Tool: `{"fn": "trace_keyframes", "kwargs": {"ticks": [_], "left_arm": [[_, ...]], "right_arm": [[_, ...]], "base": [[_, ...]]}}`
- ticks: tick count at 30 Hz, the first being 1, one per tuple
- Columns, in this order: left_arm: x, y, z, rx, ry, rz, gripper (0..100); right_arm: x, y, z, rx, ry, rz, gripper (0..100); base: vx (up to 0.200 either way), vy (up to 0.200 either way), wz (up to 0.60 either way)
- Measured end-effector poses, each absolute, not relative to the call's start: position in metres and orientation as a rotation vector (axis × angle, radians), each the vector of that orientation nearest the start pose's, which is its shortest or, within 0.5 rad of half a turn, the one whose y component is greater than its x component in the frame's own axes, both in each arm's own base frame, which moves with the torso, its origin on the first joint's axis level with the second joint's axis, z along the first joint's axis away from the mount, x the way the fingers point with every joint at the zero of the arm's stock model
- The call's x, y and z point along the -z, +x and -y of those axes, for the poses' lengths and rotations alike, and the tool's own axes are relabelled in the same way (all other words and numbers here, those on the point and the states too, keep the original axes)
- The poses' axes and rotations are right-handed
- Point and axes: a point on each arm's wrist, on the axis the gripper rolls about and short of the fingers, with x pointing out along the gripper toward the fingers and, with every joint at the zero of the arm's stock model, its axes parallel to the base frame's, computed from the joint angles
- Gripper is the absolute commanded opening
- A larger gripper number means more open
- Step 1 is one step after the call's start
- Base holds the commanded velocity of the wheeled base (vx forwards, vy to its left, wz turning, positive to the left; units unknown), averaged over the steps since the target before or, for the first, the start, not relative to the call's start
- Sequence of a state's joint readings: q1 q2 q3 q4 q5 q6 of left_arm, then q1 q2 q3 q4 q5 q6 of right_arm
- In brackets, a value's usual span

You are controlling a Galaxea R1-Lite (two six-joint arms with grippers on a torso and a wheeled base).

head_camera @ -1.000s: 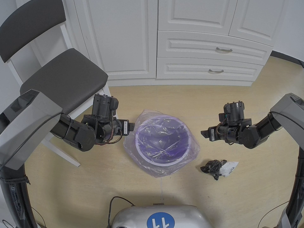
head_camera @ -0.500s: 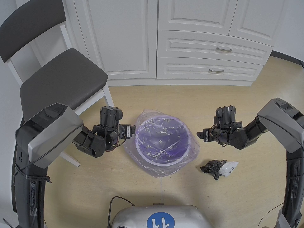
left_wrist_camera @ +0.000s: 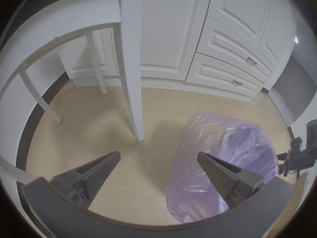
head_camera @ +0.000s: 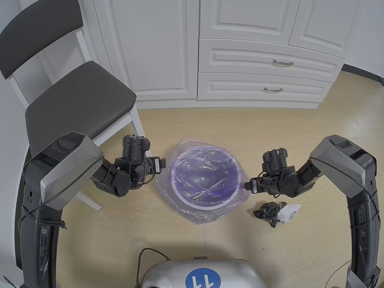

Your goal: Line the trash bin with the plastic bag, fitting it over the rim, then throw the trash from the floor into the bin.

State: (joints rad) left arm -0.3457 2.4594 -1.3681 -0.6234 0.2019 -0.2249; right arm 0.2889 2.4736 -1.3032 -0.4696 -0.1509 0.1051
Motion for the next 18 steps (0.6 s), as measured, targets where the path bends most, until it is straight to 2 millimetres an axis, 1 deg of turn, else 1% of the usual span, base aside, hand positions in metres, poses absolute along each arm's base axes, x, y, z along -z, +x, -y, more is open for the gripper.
{"fn": "trace_keyframes", "kwargs": {"ticks": [3,7,11,15,18], "left_arm": [[-0.023,0.446,0.155,0.087,-0.095,-0.462,100],[-0.023,0.447,0.155,0.087,-0.096,-0.460,100],[-0.023,0.448,0.154,0.085,-0.098,-0.457,100],[-0.023,0.449,0.152,0.082,-0.099,-0.455,100],[-0.022,0.449,0.152,0.082,-0.099,-0.455,100]], "right_arm": [[0.022,0.440,-0.127,-0.094,-0.016,-0.726,100],[0.032,0.450,-0.130,-0.083,0.077,-0.759,100],[0.041,0.456,-0.131,-0.081,0.140,-0.826,100],[0.043,0.463,-0.133,-0.084,0.190,-0.840,100],[0.046,0.473,-0.135,-0.075,0.219,-0.823,100]], "base": [[0.000,0.000,0.00],[0.000,0.000,0.00],[0.000,0.000,0.00],[0.000,0.000,0.00],[0.000,0.000,0.00]]}}
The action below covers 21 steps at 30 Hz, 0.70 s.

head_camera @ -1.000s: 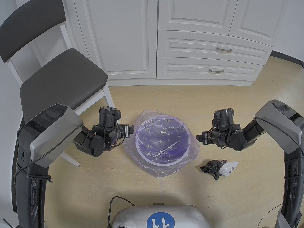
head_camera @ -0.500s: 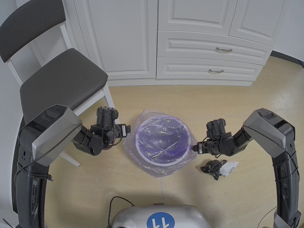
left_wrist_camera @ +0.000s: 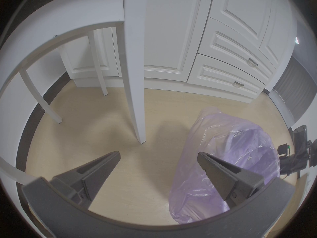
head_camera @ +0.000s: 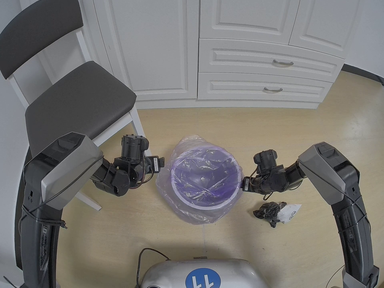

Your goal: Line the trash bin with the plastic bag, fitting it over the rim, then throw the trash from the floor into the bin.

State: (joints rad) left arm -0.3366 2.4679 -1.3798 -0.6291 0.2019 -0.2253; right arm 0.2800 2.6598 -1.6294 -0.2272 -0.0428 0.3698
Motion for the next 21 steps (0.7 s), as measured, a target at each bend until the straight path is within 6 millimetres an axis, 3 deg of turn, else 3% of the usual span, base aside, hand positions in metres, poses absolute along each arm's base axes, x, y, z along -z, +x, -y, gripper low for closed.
{"fn": "trace_keyframes", "kwargs": {"ticks": [9,21], "left_arm": [[-0.023,0.450,0.152,0.081,-0.101,-0.447,100],[-0.021,0.449,0.151,0.080,-0.100,-0.452,100]], "right_arm": [[0.067,0.481,-0.136,-0.047,0.239,-0.865,100],[0.058,0.476,-0.133,-0.049,0.238,-0.875,100]], "base": [[0.000,0.000,0.00],[0.000,0.000,0.00]]}}
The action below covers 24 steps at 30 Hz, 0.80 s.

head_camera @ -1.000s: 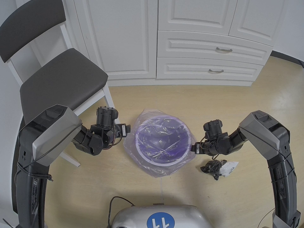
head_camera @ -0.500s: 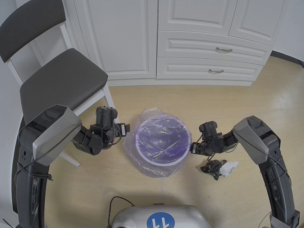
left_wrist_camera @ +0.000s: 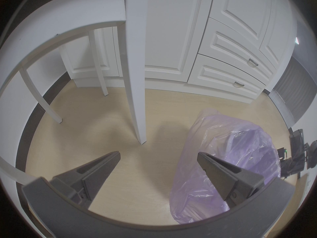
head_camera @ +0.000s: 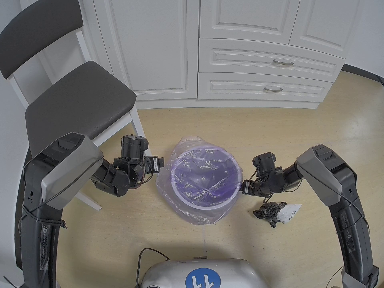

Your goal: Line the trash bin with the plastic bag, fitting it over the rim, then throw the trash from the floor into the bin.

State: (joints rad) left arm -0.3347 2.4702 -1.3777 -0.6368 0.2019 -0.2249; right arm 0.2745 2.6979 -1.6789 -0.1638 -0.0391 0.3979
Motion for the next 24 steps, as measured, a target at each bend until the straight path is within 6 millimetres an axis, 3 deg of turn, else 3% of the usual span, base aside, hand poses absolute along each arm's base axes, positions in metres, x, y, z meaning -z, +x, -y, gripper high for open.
{"fn": "trace_keyframes", "kwargs": {"ticks": [10,24], "left_arm": [[-0.023,0.449,0.151,0.079,-0.100,-0.451,100],[-0.036,0.443,0.148,0.076,-0.098,-0.457,100]], "right_arm": [[0.018,0.461,-0.107,-0.033,0.138,-0.966,100],[-0.056,0.435,-0.094,-0.035,0.090,-0.881,100]], "base": [[0.000,0.000,0.00],[0.000,0.000,0.00]]}}
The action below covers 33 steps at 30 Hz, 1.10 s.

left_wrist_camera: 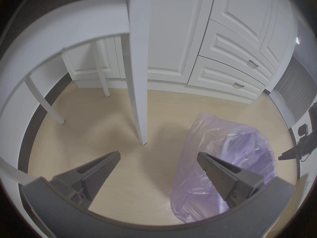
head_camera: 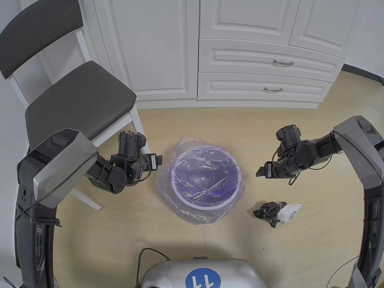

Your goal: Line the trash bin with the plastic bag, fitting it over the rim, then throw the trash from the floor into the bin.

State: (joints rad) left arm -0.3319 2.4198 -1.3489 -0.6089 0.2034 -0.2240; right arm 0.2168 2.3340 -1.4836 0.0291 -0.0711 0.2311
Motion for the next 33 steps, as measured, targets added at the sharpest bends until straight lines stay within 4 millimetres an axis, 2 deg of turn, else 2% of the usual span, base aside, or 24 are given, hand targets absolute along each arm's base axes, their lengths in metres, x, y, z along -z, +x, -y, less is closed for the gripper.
{"fn": "trace_keyframes", "kwargs": {"ticks": [6,10,15,24,33], "left_arm": [[-0.051,0.430,0.146,0.088,-0.093,-0.458,100],[-0.057,0.425,0.145,0.098,-0.092,-0.456,100],[-0.061,0.420,0.144,0.121,-0.090,-0.461,100],[-0.054,0.418,0.145,0.145,-0.070,-0.476,100],[-0.033,0.427,0.154,0.168,-0.088,-0.421,100]], "right_arm": [[-0.081,0.424,-0.092,-0.022,0.075,-0.792,100],[-0.088,0.422,-0.091,-0.011,0.070,-0.753,100],[-0.096,0.424,-0.092,-0.028,0.074,-0.600,100],[-0.090,0.412,-0.093,-0.087,-0.020,-0.392,100],[-0.065,0.409,-0.102,-0.116,-0.053,-0.421,100]], "base": [[0.000,0.000,0.00],[0.000,0.000,0.00],[0.000,0.000,0.00],[0.000,0.000,0.00],[0.000,0.000,0.00]]}}
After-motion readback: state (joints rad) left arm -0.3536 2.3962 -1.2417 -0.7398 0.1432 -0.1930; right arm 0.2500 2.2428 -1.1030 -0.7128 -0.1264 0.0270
